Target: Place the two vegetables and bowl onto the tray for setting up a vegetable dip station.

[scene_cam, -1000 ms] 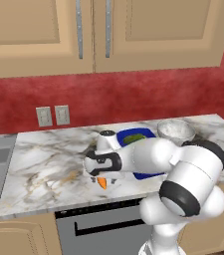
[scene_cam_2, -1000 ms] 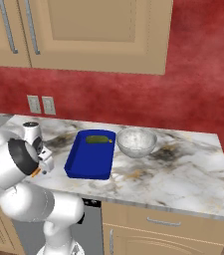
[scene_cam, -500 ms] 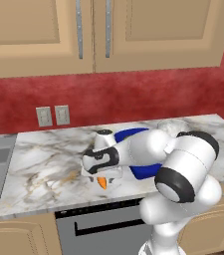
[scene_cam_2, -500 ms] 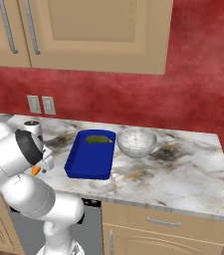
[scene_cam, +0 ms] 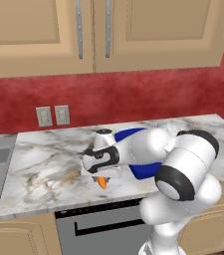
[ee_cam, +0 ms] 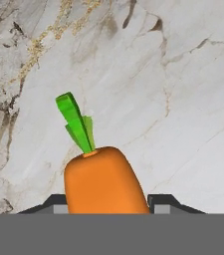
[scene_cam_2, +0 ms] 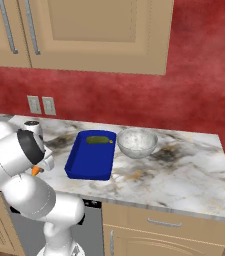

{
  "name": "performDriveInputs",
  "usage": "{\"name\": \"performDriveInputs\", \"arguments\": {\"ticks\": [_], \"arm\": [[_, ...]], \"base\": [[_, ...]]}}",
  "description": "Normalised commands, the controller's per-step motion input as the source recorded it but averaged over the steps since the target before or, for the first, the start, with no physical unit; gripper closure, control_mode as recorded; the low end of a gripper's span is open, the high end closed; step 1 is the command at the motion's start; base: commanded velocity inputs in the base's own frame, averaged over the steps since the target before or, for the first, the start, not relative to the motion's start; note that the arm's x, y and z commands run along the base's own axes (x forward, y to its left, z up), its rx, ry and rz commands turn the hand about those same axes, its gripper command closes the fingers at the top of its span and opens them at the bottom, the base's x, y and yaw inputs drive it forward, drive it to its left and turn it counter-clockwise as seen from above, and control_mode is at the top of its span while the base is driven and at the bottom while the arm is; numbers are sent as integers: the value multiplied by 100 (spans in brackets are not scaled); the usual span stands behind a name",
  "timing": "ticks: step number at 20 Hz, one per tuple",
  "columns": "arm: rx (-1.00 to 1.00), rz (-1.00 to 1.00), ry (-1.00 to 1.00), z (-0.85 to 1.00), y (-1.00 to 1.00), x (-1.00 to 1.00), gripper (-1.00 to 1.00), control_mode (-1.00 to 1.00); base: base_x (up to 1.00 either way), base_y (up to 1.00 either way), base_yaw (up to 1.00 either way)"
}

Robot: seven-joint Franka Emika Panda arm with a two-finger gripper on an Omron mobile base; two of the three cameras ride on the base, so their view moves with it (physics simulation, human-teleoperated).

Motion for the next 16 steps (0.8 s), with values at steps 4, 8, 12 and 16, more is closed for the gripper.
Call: {"name": "performDriveInputs", "arguments": {"ticks": [4, 8, 12, 16], "arm": [[0, 0, 0, 4, 0, 0, 100, -100], [0, -5, 0, 15, 0, 0, 100, -100], [0, -6, 0, 37, 0, 0, 100, -100], [0, -5, 0, 51, 0, 0, 100, -100]], "base": [[0, 0, 0], [0, 0, 0], [0, 0, 0], [0, 0, 0]]}}
